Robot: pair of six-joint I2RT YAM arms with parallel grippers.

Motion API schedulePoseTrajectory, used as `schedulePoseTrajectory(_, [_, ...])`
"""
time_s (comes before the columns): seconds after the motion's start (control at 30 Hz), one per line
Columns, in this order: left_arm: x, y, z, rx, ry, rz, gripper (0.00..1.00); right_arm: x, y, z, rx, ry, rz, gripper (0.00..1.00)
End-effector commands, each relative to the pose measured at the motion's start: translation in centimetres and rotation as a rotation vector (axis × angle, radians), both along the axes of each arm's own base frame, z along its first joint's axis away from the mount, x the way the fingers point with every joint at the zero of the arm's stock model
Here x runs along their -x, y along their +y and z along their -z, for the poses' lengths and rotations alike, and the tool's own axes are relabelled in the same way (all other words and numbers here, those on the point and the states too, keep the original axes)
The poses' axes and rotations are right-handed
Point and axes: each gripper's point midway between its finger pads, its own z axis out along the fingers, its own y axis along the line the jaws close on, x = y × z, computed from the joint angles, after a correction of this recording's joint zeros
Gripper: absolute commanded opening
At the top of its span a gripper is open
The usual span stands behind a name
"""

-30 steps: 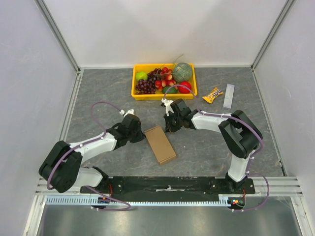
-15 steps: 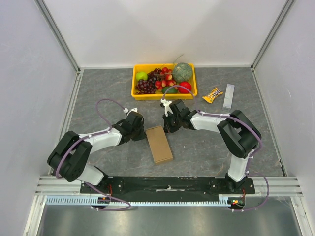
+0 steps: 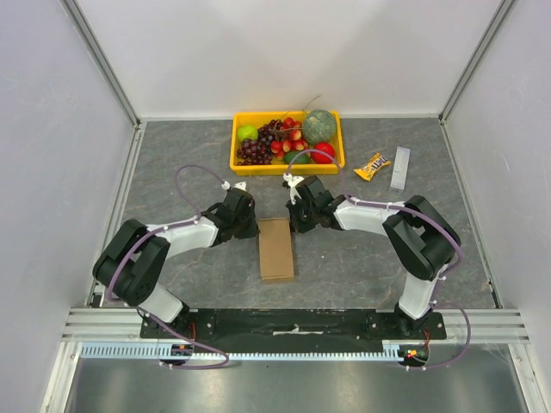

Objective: Fold the paper box

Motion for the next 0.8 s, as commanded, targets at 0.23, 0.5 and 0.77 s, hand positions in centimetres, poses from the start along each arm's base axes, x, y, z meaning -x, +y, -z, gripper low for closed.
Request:
schedulePoseTrajectory(0.23, [-1.7,-6.1,-1.3,0.097,-0.031,0.223,0.02,4.2,-3.1,-0.8,0.084,-0.011,0.075,0.00])
schedulePoseTrajectory(0.5, [-1.7,-2.6,-2.7,0.006,-0.061,0.140,0.11,4.6,-9.0,-3.5,0.085,-0.108,0.241,0.11])
schedulePoseTrajectory(0.77, [0.3,0.9,-6.1,0.011,-0.143,0.040,0.31,6.7,-9.9,-6.0,-0.010,-0.173,0.189,0.25])
